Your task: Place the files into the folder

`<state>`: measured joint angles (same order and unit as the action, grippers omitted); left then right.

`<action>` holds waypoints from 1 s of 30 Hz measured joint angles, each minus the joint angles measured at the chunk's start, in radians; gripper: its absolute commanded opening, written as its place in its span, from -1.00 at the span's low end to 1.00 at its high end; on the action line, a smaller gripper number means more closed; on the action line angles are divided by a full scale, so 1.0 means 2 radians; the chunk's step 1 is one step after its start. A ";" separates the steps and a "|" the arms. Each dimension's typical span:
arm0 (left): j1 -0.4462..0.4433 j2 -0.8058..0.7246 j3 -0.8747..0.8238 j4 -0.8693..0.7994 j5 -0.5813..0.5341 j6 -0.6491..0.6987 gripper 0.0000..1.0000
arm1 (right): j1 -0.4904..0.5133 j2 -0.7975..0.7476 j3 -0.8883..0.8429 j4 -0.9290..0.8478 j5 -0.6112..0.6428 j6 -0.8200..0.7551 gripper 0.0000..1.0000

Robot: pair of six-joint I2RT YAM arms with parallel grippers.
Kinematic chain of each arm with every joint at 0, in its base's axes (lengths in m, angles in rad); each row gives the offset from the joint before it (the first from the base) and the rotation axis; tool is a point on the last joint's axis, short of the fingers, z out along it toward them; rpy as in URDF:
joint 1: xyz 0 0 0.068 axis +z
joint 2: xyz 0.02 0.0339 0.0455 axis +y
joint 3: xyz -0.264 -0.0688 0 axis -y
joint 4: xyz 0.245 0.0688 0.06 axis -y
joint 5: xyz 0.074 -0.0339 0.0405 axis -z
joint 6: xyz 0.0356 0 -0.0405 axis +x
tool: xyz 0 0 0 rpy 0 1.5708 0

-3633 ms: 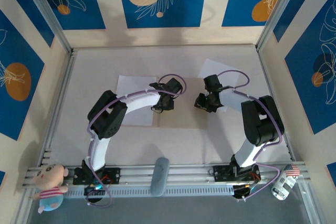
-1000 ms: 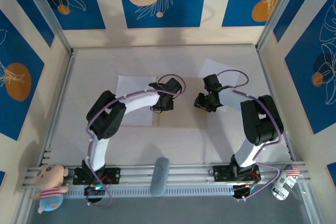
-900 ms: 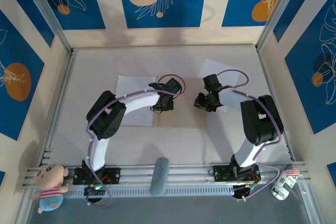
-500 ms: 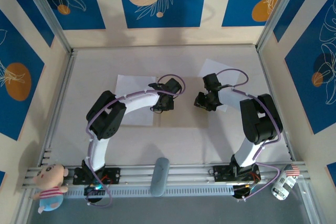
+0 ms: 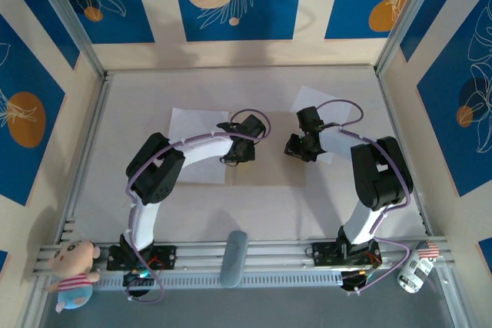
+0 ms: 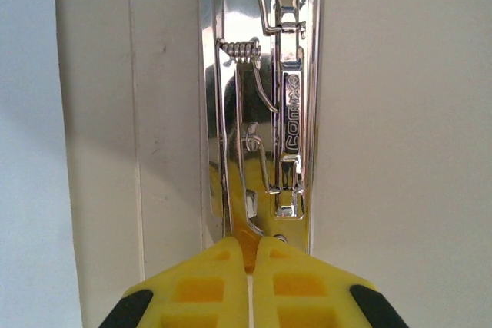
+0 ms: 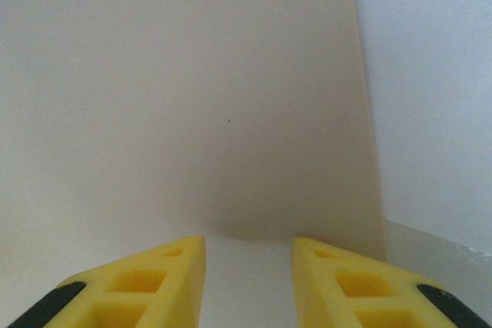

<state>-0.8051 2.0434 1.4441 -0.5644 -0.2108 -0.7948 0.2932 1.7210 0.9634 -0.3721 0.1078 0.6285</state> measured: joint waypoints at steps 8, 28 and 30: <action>0.001 0.000 -0.003 0.007 0.005 -0.006 -0.89 | 0.000 0.002 0.003 -0.002 0.001 -0.002 -0.28; 0.002 0.005 -0.004 0.027 0.012 -0.010 -0.95 | 0.000 0.005 0.006 -0.003 0.010 -0.004 -0.28; 0.002 0.005 -0.004 0.029 0.014 -0.010 -0.95 | 0.000 0.005 0.006 -0.003 0.010 -0.004 -0.28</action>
<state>-0.8017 2.0525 1.4364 -0.5064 -0.1837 -0.8146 0.2924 1.7317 0.9764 -0.3786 0.1284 0.6209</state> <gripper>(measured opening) 0.040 0.363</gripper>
